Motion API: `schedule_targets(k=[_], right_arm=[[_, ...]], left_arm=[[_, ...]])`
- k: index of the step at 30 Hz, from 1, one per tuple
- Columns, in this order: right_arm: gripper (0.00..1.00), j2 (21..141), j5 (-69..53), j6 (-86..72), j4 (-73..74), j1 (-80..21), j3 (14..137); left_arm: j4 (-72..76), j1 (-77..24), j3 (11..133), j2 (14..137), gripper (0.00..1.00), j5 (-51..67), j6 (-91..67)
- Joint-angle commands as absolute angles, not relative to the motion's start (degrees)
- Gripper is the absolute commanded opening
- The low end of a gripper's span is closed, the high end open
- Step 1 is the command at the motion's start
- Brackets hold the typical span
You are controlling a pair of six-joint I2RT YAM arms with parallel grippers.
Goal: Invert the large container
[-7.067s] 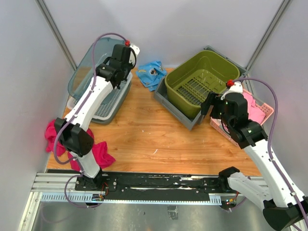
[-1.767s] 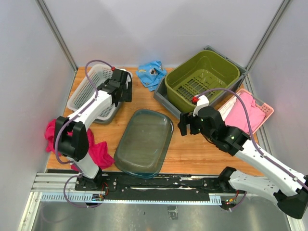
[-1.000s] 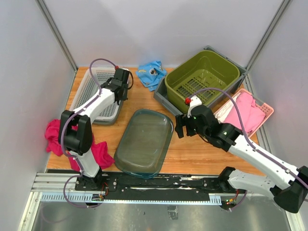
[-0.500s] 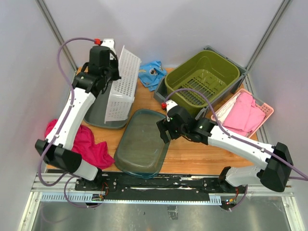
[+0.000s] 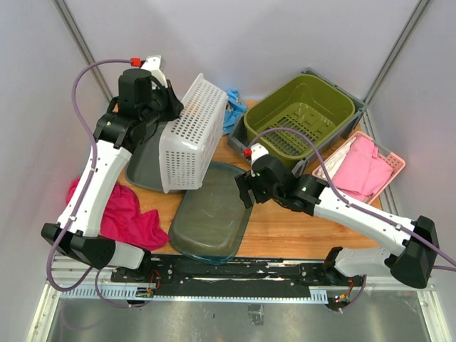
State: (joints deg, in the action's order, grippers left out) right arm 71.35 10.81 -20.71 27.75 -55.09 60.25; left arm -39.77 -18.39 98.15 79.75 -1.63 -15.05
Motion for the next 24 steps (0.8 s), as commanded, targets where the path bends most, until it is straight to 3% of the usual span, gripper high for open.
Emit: schedule_targets(k=[1,7,19,24], right_arm=[[0.82,69.4,13.6,-20.3,28.0,-56.2,59.0],[0.83,68.2,15.0,-21.2,28.0,-56.2,57.8],[0.83,67.1,15.5,-21.1,28.0,-56.2,57.6],[0.83,67.1,15.5,-21.1,28.0,-56.2,57.6]], left_arm=[[-33.3,-18.3,97.2,76.8,0.00,2.1,-19.4],[-29.2,-18.3,93.7,74.8,0.00,7.1,-23.7],[-27.9,-16.2,90.5,72.7,0.00,5.7,-26.0],[-23.5,-10.5,86.0,71.6,0.00,13.9,-30.3]])
